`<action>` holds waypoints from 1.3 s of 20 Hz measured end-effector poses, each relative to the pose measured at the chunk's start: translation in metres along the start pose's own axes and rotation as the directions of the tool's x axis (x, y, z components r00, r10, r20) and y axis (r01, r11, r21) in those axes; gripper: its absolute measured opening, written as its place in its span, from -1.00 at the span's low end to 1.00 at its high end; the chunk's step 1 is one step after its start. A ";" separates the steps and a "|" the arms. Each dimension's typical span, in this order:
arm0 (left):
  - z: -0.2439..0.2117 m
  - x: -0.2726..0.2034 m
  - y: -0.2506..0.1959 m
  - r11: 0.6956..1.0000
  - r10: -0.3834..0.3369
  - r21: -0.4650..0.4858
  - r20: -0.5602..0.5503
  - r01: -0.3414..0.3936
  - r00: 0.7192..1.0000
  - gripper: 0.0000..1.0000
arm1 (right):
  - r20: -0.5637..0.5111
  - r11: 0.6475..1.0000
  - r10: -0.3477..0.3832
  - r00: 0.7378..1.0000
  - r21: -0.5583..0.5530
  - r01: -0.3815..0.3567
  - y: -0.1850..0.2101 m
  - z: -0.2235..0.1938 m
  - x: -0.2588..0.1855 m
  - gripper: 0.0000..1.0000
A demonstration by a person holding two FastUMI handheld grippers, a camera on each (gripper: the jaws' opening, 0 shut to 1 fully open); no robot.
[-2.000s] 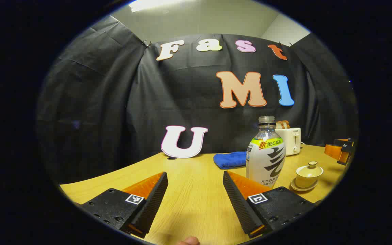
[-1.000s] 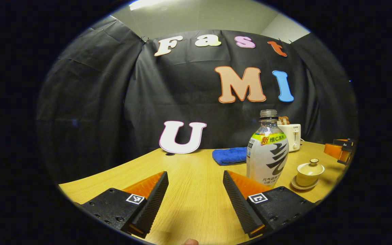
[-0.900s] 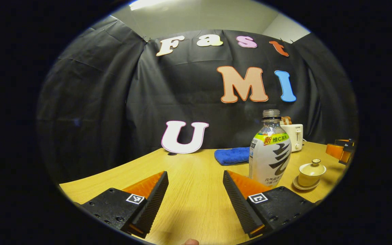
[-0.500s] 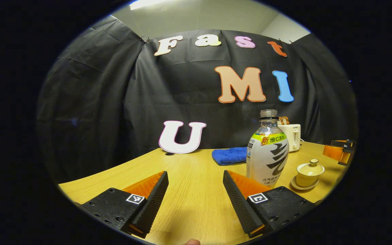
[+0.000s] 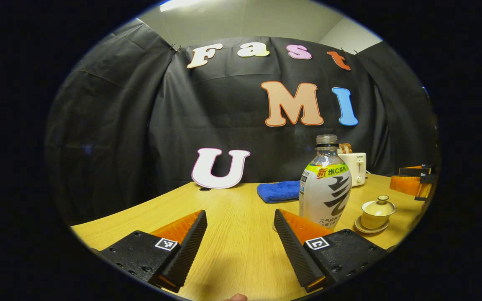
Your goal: Open the teacup lid with one hand, grasp the water bottle and pour water into the teacup with the other hand; after pouring, place the water bottle on the coaster and then close the teacup lid.
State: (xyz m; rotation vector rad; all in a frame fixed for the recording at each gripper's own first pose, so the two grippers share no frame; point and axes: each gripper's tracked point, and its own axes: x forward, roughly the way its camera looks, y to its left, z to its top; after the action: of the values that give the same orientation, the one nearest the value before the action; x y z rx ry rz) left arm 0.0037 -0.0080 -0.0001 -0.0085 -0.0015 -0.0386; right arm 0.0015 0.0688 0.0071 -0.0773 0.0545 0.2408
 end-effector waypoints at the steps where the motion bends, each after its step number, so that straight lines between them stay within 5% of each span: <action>1: 0.000 0.000 0.000 1.000 0.000 0.000 0.000 0.000 1.000 0.89 | -0.005 1.000 0.012 1.000 -0.006 -0.012 0.005 0.000 0.001 0.87; 8: 0.000 0.000 0.000 1.000 0.000 0.000 -0.001 0.000 1.000 0.89 | -0.054 0.997 0.076 0.996 -0.019 -0.077 0.030 -0.010 0.009 0.89; 12: 0.000 0.000 0.000 1.000 -0.002 0.000 0.000 0.002 1.000 0.88 | -0.095 0.995 0.098 0.991 -0.017 -0.100 0.037 -0.022 0.011 0.67; 15: 0.000 0.000 -0.001 1.000 -0.008 0.000 0.000 0.008 1.000 0.88 | -0.124 0.993 0.110 0.986 -0.029 -0.115 0.041 -0.030 0.012 0.76; 23: 0.001 0.000 -0.001 1.000 -0.010 0.000 0.000 0.010 1.000 0.88 | -0.129 0.995 0.091 0.987 -0.030 -0.096 0.042 -0.029 0.012 -0.20; 26: 0.000 0.000 -0.001 1.000 -0.010 0.000 -0.001 0.010 1.000 0.88 | -0.132 0.994 0.099 0.986 -0.033 -0.104 0.047 -0.034 0.015 -0.30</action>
State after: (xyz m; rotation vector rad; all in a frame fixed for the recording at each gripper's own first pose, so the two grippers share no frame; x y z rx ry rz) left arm 0.0034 -0.0092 0.0004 -0.0088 -0.0001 -0.0483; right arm 0.0032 0.1153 -0.0310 -0.1299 0.1838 0.3387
